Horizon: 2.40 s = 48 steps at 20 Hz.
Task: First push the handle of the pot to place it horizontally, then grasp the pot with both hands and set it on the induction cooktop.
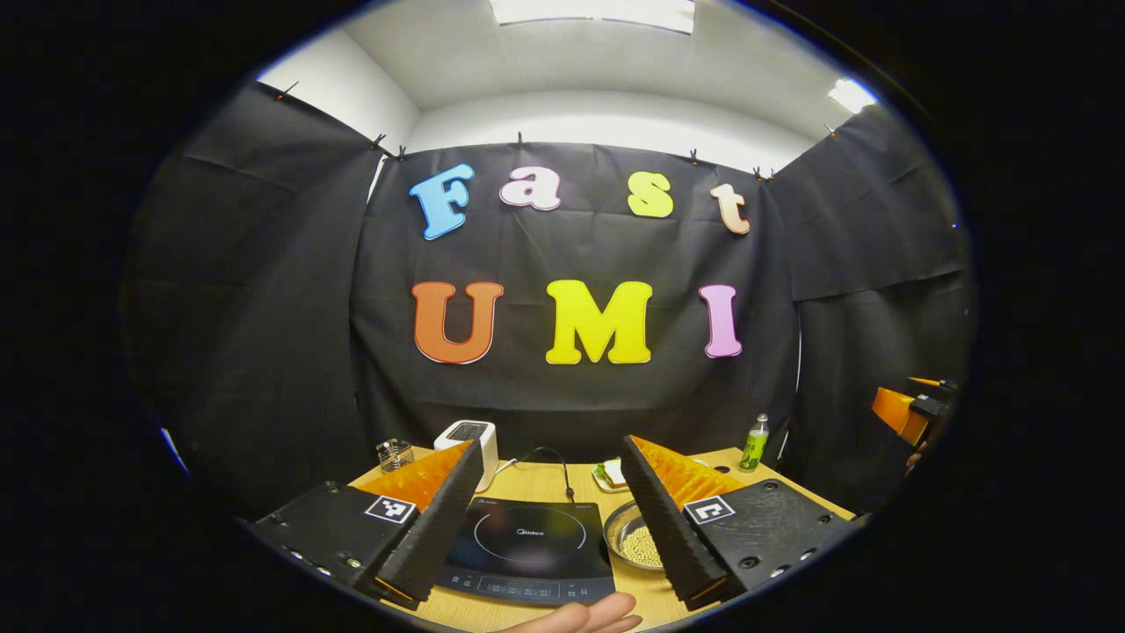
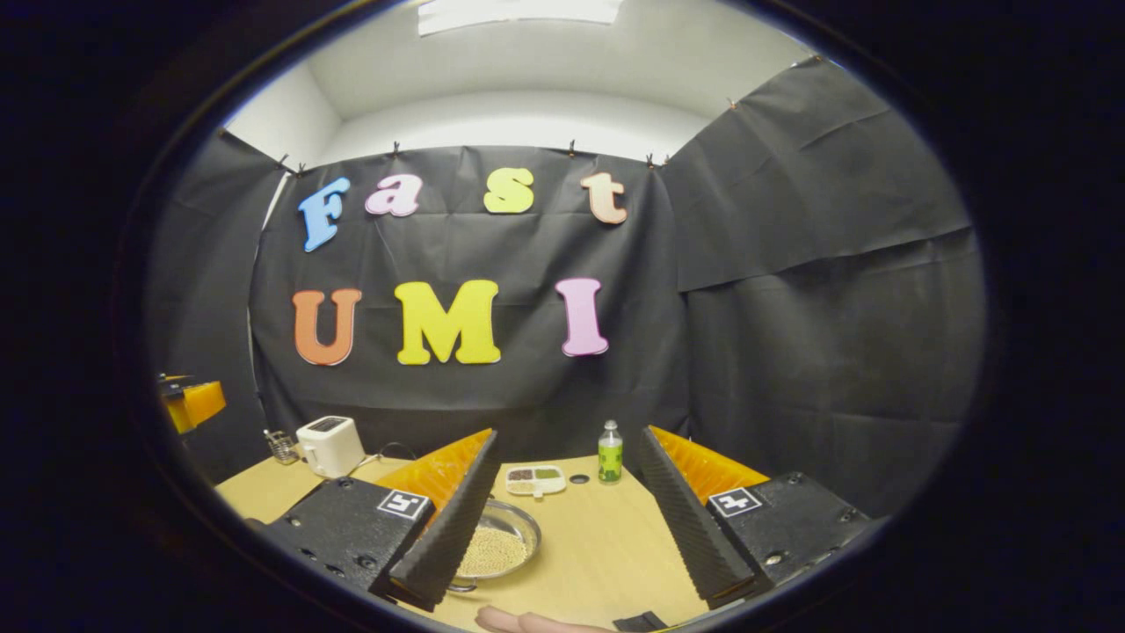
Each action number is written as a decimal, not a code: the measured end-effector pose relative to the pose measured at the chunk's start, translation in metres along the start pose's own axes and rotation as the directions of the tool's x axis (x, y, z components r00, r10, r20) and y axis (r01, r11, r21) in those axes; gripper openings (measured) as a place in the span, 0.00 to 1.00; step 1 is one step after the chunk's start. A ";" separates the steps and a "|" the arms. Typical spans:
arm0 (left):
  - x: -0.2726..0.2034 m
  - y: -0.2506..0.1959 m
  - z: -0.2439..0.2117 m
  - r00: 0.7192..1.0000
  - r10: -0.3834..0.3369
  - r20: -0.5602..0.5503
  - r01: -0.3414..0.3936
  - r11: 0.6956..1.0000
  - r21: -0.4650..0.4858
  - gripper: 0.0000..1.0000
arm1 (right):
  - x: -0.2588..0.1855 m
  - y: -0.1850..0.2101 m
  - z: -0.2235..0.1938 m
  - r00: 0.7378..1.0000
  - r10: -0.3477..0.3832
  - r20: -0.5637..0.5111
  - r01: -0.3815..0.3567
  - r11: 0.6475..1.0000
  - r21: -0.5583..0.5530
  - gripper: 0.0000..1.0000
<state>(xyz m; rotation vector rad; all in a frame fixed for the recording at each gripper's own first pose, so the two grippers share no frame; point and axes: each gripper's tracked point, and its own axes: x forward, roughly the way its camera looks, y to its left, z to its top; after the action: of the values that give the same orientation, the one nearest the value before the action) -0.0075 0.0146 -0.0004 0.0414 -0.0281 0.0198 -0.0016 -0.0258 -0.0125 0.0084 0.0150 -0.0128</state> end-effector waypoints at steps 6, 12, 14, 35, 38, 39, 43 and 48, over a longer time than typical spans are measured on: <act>-0.004 -0.003 -0.004 1.000 0.000 0.007 0.000 1.000 -0.007 0.95 | 0.005 0.009 -0.010 0.999 0.042 -0.031 -0.041 0.999 0.019 0.96; -0.012 -0.004 -0.006 1.000 -0.011 0.015 0.011 1.000 0.020 0.95 | 0.010 0.039 -0.030 0.988 0.123 -0.094 -0.123 0.992 0.008 0.67; -0.017 -0.003 -0.013 1.000 -0.010 0.003 0.010 1.000 0.011 0.95 | 0.011 0.051 -0.040 0.983 0.142 -0.115 -0.143 0.990 -0.002 0.58; -0.039 0.053 -0.016 0.996 0.057 0.061 -0.058 0.998 0.005 0.95 | 0.018 0.207 -0.218 0.723 0.337 -0.603 -0.409 0.912 0.020 0.04; -0.049 0.055 -0.008 0.995 0.056 0.085 -0.056 0.998 0.003 0.95 | 0.013 0.218 -0.248 0.658 0.344 -0.670 -0.420 0.906 0.053 0.04; -0.051 0.054 -0.005 0.994 0.050 0.092 -0.051 0.999 0.004 0.95 | 0.013 0.221 -0.259 0.639 0.341 -0.689 -0.420 0.905 0.059 0.01; -0.057 0.057 -0.004 0.994 0.058 0.096 -0.060 0.998 0.019 0.95 | 0.008 0.233 -0.292 0.560 0.358 -0.747 -0.403 0.906 0.132 0.04; -0.056 0.051 -0.009 0.996 0.038 0.083 -0.038 0.999 -0.007 0.95 | 0.013 0.232 -0.313 0.524 0.347 -0.778 -0.391 0.909 0.143 0.04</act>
<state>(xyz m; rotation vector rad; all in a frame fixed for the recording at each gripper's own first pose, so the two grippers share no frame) -0.0643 0.0652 -0.0084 0.0360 -0.1124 0.0559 0.0093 0.2089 -0.3242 -0.0348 0.9310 0.4344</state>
